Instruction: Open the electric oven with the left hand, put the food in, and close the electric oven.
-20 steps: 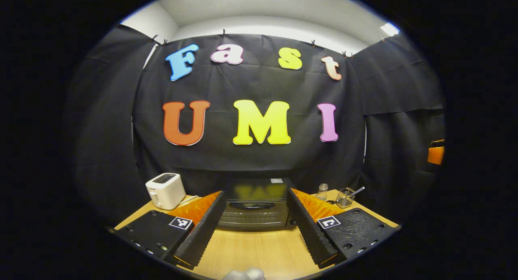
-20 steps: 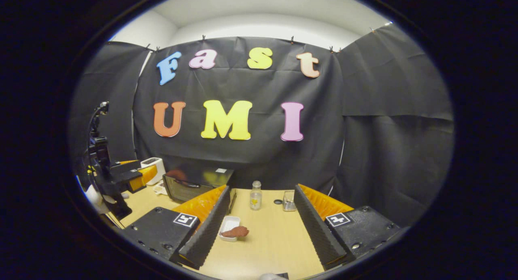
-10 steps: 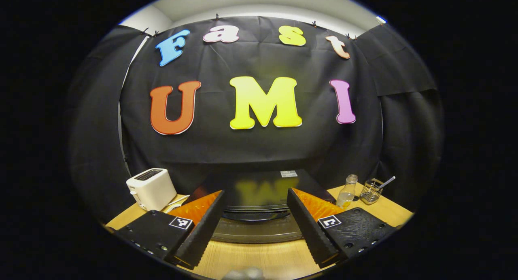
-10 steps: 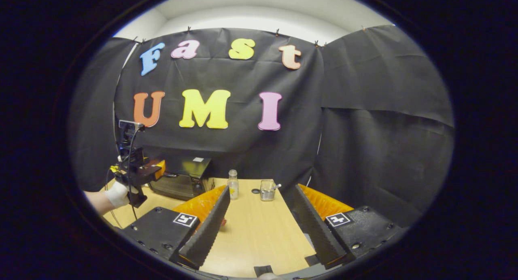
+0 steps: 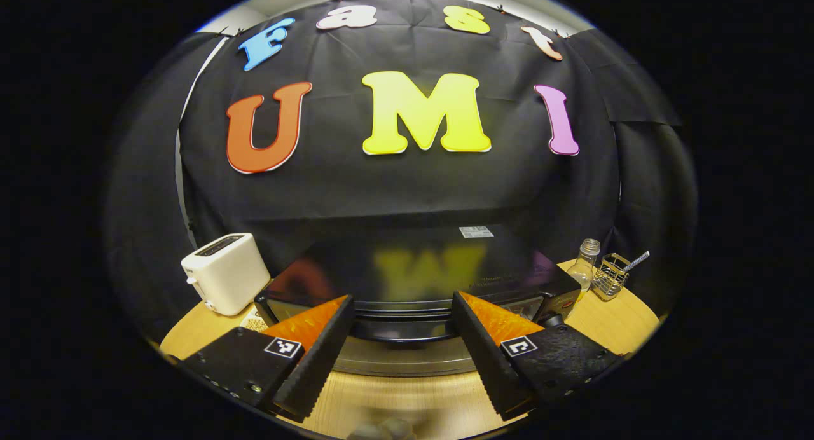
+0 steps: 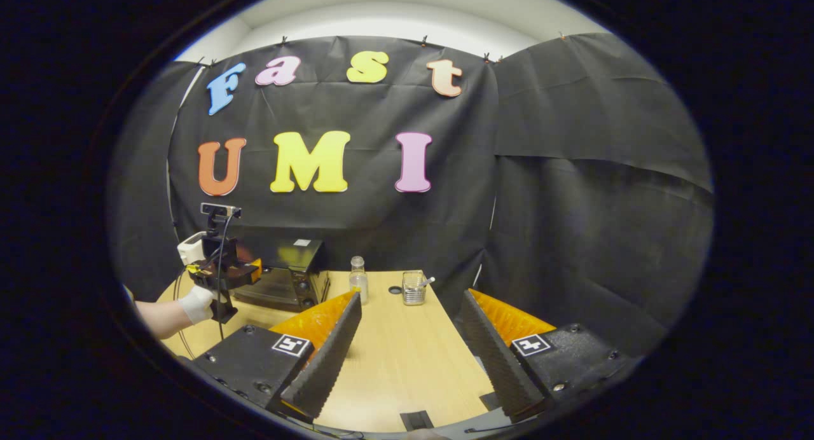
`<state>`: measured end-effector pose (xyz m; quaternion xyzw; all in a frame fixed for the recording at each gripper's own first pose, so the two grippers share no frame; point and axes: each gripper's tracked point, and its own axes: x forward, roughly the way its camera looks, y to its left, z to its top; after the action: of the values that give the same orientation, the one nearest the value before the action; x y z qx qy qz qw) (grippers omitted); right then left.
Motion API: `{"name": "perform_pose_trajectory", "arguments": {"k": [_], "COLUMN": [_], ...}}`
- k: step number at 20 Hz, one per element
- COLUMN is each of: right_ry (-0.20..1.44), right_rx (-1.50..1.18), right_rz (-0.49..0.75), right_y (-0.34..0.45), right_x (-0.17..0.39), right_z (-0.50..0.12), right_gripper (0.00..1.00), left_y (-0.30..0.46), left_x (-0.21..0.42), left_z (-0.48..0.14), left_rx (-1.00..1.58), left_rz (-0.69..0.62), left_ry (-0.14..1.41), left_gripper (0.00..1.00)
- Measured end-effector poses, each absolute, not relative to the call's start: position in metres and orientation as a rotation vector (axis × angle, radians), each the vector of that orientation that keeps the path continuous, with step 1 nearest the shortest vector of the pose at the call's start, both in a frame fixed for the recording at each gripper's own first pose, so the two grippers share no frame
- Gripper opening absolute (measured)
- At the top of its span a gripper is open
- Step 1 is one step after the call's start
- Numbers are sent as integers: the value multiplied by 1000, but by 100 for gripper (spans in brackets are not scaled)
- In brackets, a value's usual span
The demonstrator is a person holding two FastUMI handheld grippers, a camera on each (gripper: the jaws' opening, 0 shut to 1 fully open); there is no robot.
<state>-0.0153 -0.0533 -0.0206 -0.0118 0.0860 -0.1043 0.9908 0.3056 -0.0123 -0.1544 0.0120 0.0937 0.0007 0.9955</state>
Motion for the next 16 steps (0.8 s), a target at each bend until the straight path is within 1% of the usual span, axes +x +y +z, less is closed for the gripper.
{"name": "perform_pose_trajectory", "arguments": {"k": [1,7,10,16], "right_ry": [172,173,178,205], "right_rx": [-23,-5,-20,13], "right_rz": [-209,-186,-178,-142], "right_y": [-53,-40,-34,-17], "right_x": [-15,-14,-13,-16], "right_z": [-21,-23,-27,-38], "right_gripper": [100,100,100,100], "left_y": [-12,-10,-10,-10], "left_x": [305,294,278,235], "left_z": [-158,-159,-161,-179], "left_rx": [16,-5,15,12], "left_rz": [-2,-24,-27,-48], "left_ry": [208,220,208,236], "left_gripper": [96,97,97,97]}}
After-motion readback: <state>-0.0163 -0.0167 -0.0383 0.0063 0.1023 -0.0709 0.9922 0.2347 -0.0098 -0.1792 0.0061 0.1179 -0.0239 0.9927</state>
